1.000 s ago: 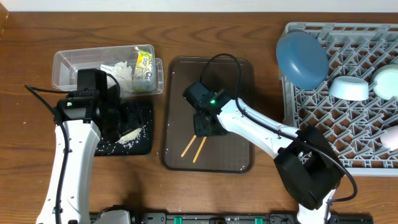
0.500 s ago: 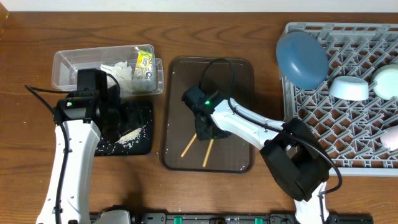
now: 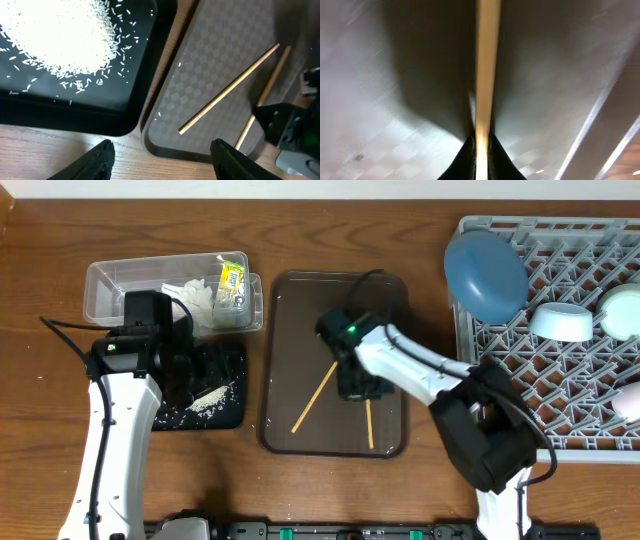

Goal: Sort waste into correct bins and load items into the dishwasher rack
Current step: 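Pinch one chopstick with the right gripper and lift it, then insert the chopstick upright into the rack with the right gripper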

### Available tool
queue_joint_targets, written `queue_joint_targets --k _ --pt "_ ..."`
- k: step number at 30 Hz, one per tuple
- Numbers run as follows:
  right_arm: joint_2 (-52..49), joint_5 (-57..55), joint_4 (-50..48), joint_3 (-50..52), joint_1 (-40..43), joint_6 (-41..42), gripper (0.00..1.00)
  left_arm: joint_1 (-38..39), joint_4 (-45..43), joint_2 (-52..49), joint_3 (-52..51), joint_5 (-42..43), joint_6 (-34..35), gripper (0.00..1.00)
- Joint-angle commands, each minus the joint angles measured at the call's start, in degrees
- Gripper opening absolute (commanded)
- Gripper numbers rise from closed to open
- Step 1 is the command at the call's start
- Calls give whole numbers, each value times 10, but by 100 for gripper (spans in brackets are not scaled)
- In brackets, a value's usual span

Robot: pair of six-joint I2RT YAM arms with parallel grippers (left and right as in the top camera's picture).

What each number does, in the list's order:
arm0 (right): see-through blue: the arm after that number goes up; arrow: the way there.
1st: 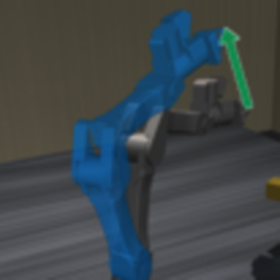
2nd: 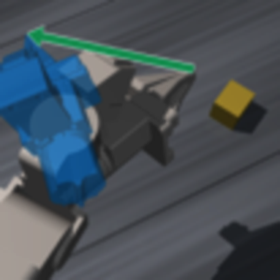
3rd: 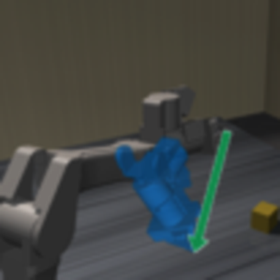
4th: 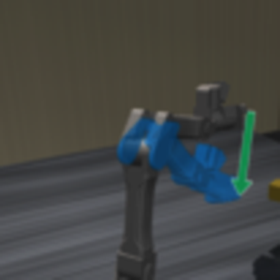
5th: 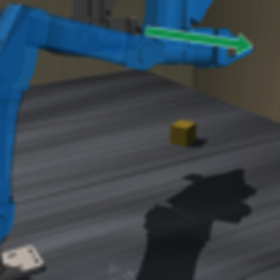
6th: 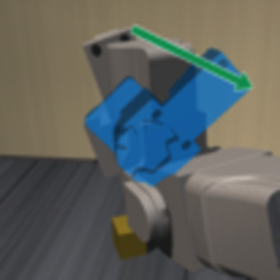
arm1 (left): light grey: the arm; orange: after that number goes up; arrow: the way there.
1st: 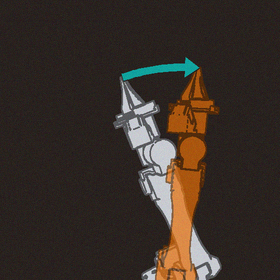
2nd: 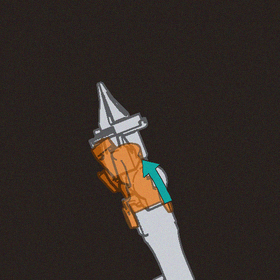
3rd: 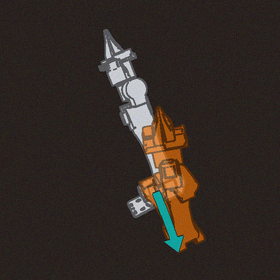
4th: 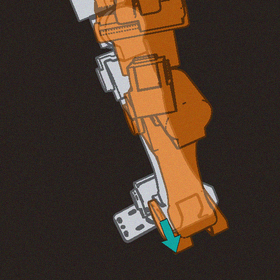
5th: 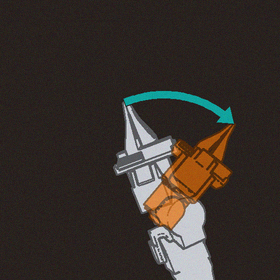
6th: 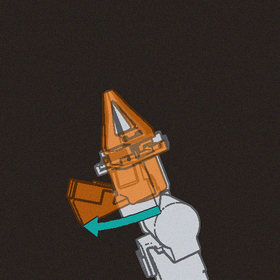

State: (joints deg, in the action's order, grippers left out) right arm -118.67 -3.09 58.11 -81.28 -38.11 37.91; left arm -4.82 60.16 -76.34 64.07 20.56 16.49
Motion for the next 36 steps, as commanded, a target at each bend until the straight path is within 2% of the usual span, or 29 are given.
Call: queue_joint_targets --k 1,11,21,28,36 --pt "-19 -18 0 8 28 -21 1 -2 2 3 3 -7 -3 65" --pt "5 6 0 7 72 -113 1 -3 2 3 3 -7 -3 65" --pt "171 -15 3 7 102 -158 1 -3 2 3 3 -7 -3 65" --pt "236 -50 83 7 152 -217 1 -3 2 3 3 -7 -3 65" --pt "237 -110 160 9 236 -217 1 -2 2 3 3 -7 -3 65"
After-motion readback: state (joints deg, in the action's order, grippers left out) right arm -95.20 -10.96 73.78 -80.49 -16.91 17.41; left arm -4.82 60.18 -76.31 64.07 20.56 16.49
